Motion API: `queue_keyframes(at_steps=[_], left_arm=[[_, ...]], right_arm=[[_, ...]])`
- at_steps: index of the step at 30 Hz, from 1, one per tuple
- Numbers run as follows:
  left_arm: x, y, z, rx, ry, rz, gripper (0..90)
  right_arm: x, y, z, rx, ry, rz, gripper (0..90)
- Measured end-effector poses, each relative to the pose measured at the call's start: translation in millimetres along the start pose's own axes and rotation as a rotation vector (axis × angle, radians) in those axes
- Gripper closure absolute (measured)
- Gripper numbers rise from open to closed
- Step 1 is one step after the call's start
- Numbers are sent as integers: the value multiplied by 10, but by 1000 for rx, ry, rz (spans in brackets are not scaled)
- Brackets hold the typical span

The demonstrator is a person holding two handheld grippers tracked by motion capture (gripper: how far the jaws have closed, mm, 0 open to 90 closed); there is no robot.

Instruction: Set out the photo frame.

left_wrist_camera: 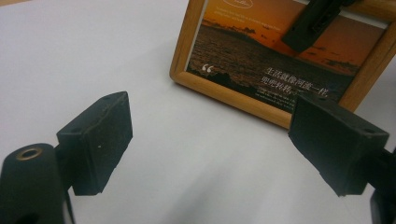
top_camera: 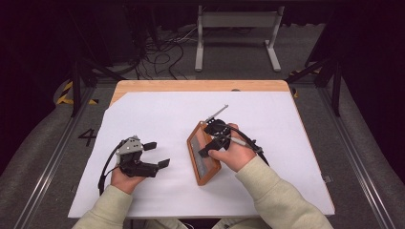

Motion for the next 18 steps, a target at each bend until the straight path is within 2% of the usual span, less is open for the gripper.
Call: queue_keyframes(at_steps=[4,6,10,12,13,15,16,18], left_arm=[[0,1,1,-1,4,1,140],[0,3,0,-1,5,1,140],[-4,1,-3,0,7,1,141],[-4,4,-6,0,4,3,141],[-3,6,-9,0,3,6,141],[-5,9,-8,1,7,5,141],[-5,9,-8,2,8,5,141],[-6,8,-9,2,4,5,141]], right_arm=[[11,6,13,-2,-11,-4,641],[17,11,13,16,-21,-12,670],[24,31,-32,48,2,-28,705],[23,41,-38,40,16,-33,712],[27,59,-36,5,45,-33,718],[25,74,-28,-10,54,-35,719],[28,105,-11,-23,75,-39,719],[40,160,1,-15,88,-35,720]])
Point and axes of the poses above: each handheld gripper's, and its own axes: y roughly backward along the jaws, x roughly out of its top, z roughly to its right, the point moved 7 cm from there along -y, roughly forward along the jaws, and after that the axes turned 11 degrees about -y, right-handed, at the moved point
